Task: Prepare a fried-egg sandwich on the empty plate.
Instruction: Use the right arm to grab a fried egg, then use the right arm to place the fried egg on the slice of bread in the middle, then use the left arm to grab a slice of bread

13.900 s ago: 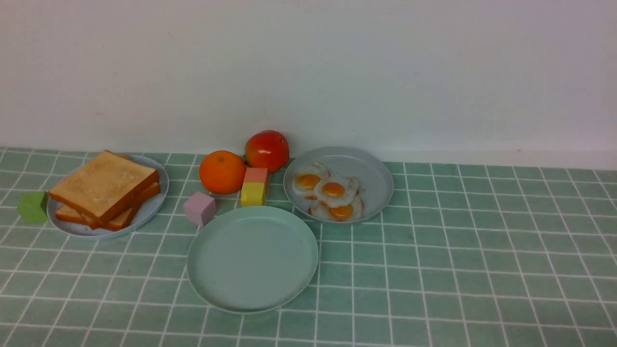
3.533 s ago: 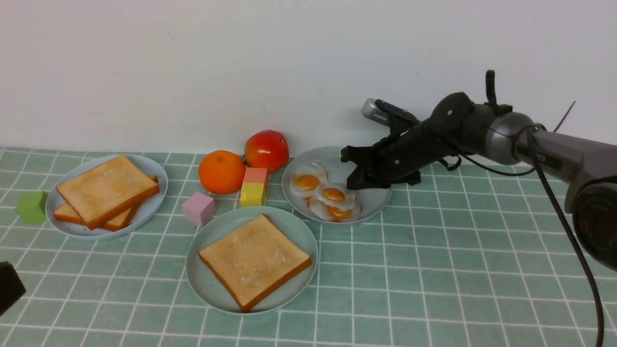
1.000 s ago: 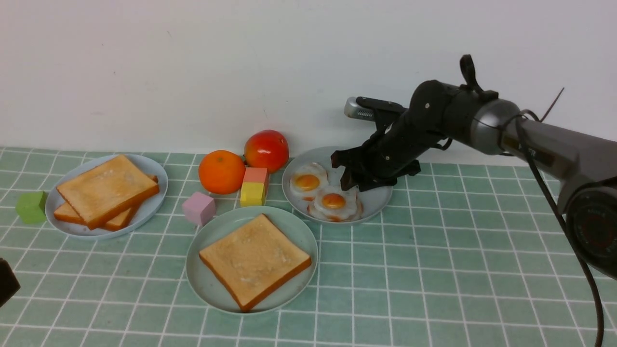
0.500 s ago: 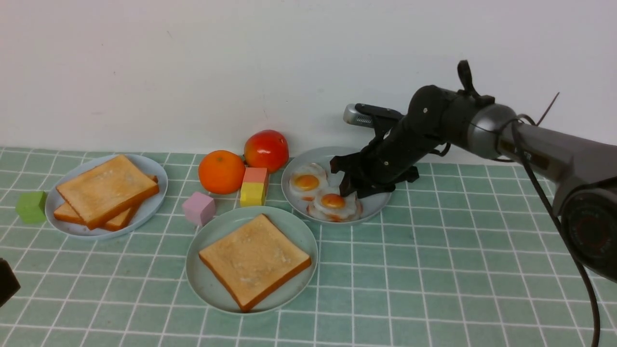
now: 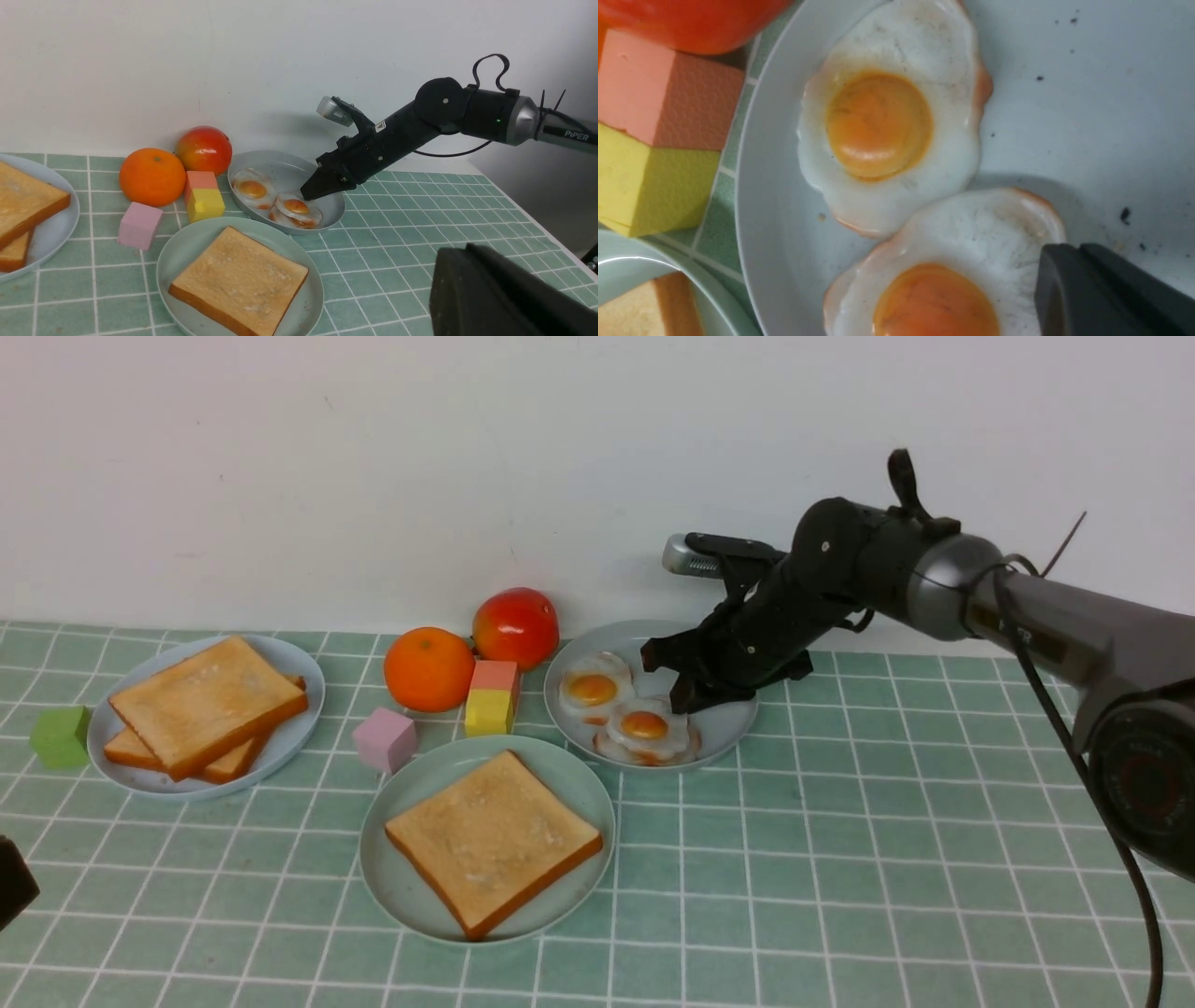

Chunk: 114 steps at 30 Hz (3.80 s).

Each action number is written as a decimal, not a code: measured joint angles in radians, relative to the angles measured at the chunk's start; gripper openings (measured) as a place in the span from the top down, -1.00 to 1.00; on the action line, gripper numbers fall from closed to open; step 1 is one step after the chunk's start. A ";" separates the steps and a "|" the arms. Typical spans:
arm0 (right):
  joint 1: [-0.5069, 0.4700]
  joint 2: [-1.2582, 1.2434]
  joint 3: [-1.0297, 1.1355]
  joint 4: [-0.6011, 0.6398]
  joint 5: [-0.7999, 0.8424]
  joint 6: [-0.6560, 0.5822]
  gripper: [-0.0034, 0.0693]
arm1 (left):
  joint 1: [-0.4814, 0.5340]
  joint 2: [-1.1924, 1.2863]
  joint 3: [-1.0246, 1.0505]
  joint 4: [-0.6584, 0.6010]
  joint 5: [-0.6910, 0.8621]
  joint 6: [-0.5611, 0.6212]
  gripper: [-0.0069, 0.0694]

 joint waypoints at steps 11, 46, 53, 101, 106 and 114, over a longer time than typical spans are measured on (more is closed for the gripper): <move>0.001 -0.102 0.003 -0.009 0.041 -0.045 0.87 | 0.000 0.000 0.000 0.000 0.002 0.000 0.80; 0.309 -0.239 0.263 -0.025 -0.134 -0.029 0.86 | 0.000 0.000 0.001 0.049 0.035 0.000 0.78; 0.309 -0.192 0.266 0.004 -0.171 -0.026 0.85 | 0.000 0.000 0.001 0.050 0.035 0.000 0.78; 0.290 -1.381 0.694 -0.461 0.450 0.180 0.80 | 0.591 1.299 -0.650 -0.454 0.272 0.882 0.85; 0.290 -1.509 0.785 -0.472 0.442 0.180 0.78 | 0.707 1.493 -0.790 -0.482 0.290 1.036 0.85; 0.290 -1.632 0.819 -0.474 0.442 0.180 0.74 | 0.718 1.632 -0.916 -0.334 0.246 1.156 0.28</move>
